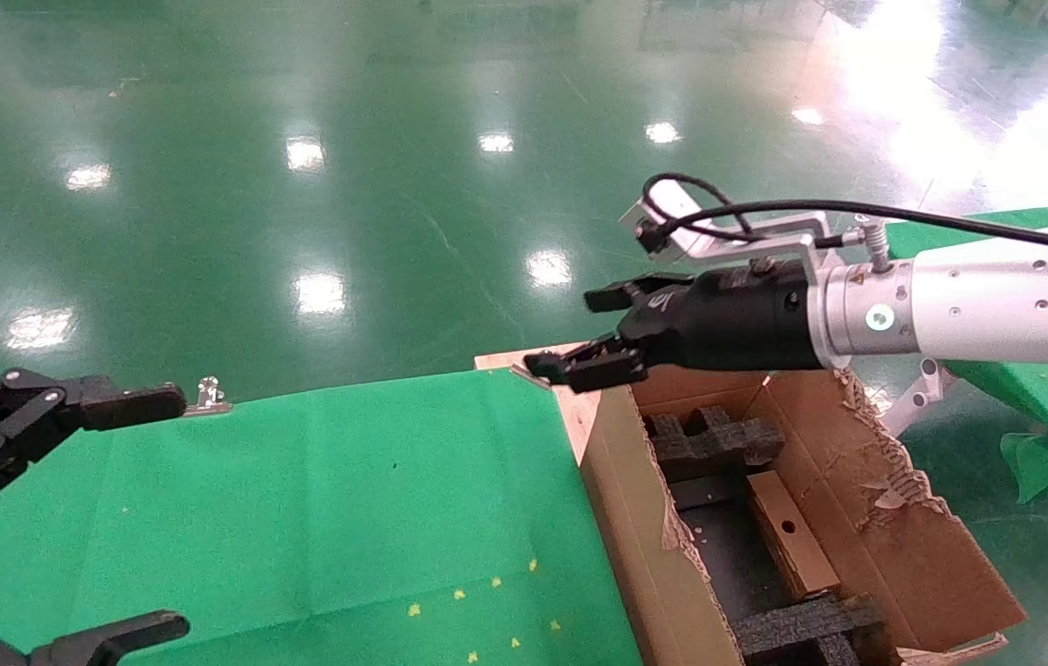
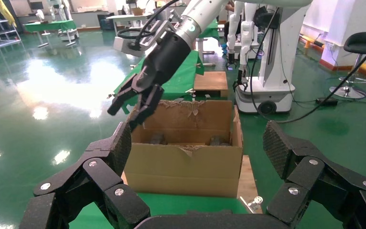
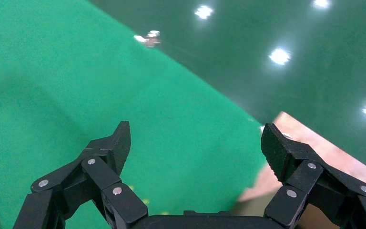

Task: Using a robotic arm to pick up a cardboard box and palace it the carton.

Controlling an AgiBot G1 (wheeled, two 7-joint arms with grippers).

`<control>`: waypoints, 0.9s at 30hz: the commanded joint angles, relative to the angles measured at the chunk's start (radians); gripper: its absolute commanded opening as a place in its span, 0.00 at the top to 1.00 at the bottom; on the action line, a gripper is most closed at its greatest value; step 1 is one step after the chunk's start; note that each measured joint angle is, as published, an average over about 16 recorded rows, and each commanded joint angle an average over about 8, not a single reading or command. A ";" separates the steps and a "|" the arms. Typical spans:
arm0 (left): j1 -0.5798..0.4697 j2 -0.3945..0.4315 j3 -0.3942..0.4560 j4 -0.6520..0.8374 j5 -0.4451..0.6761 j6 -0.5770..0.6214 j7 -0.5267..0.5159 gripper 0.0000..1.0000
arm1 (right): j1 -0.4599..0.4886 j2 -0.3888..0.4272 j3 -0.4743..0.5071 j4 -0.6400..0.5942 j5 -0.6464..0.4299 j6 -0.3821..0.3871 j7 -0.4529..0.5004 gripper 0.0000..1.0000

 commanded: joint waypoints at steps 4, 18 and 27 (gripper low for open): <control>0.000 0.000 0.000 0.000 0.000 0.000 0.000 0.00 | -0.093 -0.017 0.137 -0.007 0.066 -0.090 -0.102 0.00; 0.000 -0.001 0.001 0.000 -0.001 -0.001 0.001 0.00 | -0.351 -0.063 0.518 -0.027 0.248 -0.340 -0.386 0.00; -0.001 -0.001 0.002 0.000 -0.001 -0.001 0.001 0.00 | -0.519 -0.093 0.764 -0.040 0.366 -0.503 -0.571 0.00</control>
